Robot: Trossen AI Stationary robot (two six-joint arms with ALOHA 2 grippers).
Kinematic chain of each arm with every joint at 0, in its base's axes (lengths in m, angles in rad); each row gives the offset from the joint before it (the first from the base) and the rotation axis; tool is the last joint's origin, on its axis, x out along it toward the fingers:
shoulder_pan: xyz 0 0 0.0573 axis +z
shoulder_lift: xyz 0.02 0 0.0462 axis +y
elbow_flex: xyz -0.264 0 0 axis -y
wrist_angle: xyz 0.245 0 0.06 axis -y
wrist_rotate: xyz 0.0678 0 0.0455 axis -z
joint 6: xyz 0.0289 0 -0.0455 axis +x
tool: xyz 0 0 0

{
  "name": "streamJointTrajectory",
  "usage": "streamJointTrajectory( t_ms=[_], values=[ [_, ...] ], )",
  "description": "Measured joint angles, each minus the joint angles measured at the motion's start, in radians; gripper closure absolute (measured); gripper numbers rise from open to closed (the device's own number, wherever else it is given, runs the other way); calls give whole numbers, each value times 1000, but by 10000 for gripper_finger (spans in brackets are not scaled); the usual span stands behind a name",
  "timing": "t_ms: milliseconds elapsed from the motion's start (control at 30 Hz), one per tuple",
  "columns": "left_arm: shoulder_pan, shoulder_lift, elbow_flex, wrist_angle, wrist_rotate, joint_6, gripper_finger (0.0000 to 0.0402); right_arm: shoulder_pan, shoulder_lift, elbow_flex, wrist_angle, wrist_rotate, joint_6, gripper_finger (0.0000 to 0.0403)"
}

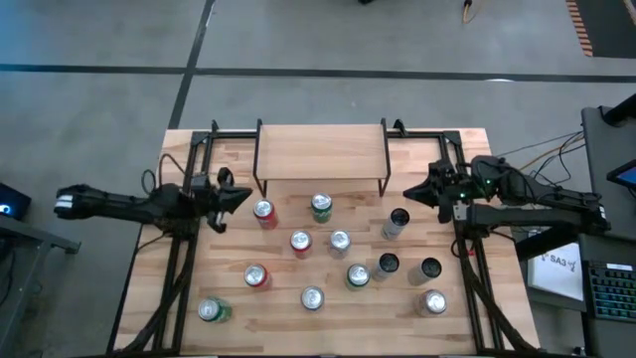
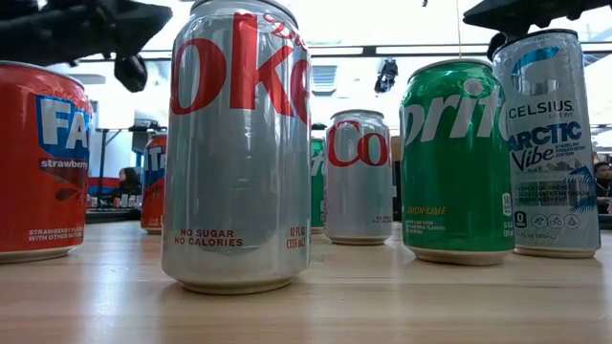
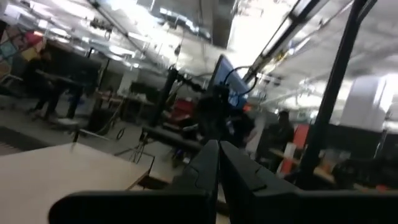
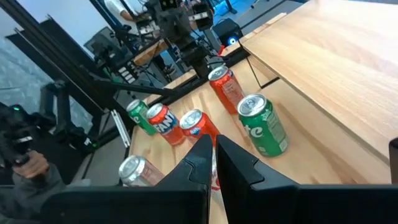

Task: Place canned beverage on shelf
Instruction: Put the top white-blue soda can on the shelf

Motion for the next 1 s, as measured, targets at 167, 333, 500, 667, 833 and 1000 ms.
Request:
streamJointTrajectory(
  t_ms=[167,333,500,667,833,1000],
  values=[
    [-2,117,163,-197,31,77,402,0,0,0,-4,0,7,390],
    [-4,173,309,-490,-19,168,402,0,0,0,-4,0,10,390],
    [-5,183,368,-594,-32,222,402,0,0,0,-3,0,10,390],
    [-5,186,365,-575,-32,287,402,0,0,0,-3,0,9,390],
    [-4,195,371,-566,-36,306,402,0,5,0,-1,0,8,390],
    [-4,228,398,-533,-106,329,402,0,32,0,45,3,-26,390]
  ],
)
